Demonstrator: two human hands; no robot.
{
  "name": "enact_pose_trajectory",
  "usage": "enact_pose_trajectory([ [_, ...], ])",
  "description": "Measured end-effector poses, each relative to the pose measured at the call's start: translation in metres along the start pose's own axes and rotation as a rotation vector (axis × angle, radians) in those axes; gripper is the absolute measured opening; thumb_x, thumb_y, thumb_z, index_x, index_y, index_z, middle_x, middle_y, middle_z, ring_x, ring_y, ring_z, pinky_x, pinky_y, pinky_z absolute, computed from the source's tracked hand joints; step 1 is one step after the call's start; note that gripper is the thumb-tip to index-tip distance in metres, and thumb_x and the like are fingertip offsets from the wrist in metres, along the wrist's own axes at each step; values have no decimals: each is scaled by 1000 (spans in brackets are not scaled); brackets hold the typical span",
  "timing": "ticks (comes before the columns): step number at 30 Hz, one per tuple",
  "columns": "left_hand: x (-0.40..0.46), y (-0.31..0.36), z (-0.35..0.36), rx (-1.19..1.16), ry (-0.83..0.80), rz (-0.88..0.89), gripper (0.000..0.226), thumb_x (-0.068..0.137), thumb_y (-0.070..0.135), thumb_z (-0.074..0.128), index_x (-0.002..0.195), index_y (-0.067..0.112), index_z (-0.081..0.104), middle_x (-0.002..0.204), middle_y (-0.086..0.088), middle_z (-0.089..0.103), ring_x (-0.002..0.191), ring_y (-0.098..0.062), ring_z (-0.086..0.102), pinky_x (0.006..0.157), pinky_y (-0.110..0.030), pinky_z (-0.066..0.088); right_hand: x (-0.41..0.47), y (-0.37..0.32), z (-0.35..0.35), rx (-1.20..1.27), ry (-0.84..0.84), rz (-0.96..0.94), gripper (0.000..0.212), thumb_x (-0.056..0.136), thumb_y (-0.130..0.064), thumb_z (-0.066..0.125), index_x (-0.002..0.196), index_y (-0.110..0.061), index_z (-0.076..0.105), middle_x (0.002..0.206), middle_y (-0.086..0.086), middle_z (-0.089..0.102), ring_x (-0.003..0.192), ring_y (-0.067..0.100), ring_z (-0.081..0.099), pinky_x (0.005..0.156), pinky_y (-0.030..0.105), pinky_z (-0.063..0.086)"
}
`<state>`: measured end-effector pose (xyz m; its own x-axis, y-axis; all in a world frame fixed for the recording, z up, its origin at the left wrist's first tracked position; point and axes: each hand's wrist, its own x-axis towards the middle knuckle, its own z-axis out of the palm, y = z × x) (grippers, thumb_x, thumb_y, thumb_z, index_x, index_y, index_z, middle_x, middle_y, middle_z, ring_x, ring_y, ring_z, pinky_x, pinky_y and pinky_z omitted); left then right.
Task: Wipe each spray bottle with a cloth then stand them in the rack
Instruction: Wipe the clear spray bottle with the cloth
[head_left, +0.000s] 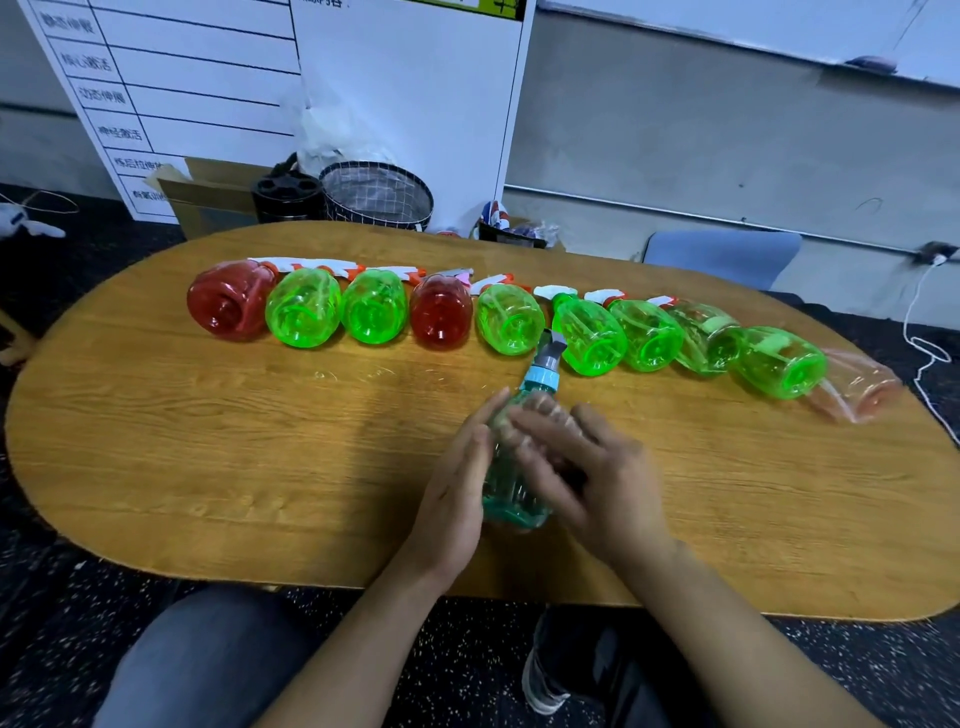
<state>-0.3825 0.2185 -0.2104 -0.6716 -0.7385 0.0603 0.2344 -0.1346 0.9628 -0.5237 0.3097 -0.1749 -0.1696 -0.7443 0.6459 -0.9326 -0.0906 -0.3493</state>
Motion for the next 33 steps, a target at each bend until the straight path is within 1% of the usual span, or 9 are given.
enact_pose_trajectory([
  [2,-1,2,0,10,-16,-4,47,111,38,35,154,29,48,155,6,59,146,-16,53,120,-40,45,11,3,1,43,29,149,39,104,-50,55,135,-32,69,90,-6,54,72,0,51,61,21,44],
  [5,-4,8,1,6,-37,5,51,108,50,41,153,27,48,152,7,62,143,-17,56,117,-39,49,15,1,1,124,34,190,37,104,-45,56,133,-28,72,84,-5,54,75,0,55,64,13,39],
  [8,-5,12,0,29,-12,3,80,90,73,66,156,31,47,153,2,61,143,-21,57,115,-44,50,15,-3,-2,260,112,255,30,106,-34,55,127,-22,74,97,-7,67,89,2,63,75,15,44],
  [11,-3,9,-3,10,-15,6,74,87,65,76,153,46,49,152,0,61,139,-26,61,111,-60,51,18,-3,0,323,172,321,28,107,-35,52,124,-25,71,116,-10,73,110,5,67,90,20,48],
  [15,-1,7,-5,-50,-27,-17,52,102,46,60,153,45,49,153,2,61,140,-24,60,114,-66,46,20,-3,5,319,126,341,34,107,-38,51,130,-21,70,121,-14,70,117,3,64,96,19,47],
  [21,-1,-4,-5,9,-47,-5,51,111,39,38,162,37,40,163,7,50,151,-18,47,124,-57,38,10,-9,11,152,37,317,38,107,-46,51,137,-31,68,94,-8,61,86,5,61,71,25,48],
  [25,1,-8,-6,62,-25,26,49,112,41,37,160,38,44,164,6,49,153,-16,45,127,-51,36,-8,-16,7,104,28,163,35,106,-44,56,137,-33,68,106,-13,57,82,9,64,66,29,55],
  [29,1,-5,-4,7,-14,38,44,115,29,33,158,26,44,150,-1,64,140,-21,60,109,-28,50,-36,-15,9,18,-66,-131,34,104,-40,65,138,-34,66,108,2,64,77,14,66,59,34,60],
  [33,1,-3,-3,11,18,14,46,112,34,34,155,28,49,150,-1,64,141,-19,59,114,-36,50,-23,-7,5,-43,-35,-133,36,106,-46,58,141,-38,60,108,1,62,73,14,65,55,35,59],
])
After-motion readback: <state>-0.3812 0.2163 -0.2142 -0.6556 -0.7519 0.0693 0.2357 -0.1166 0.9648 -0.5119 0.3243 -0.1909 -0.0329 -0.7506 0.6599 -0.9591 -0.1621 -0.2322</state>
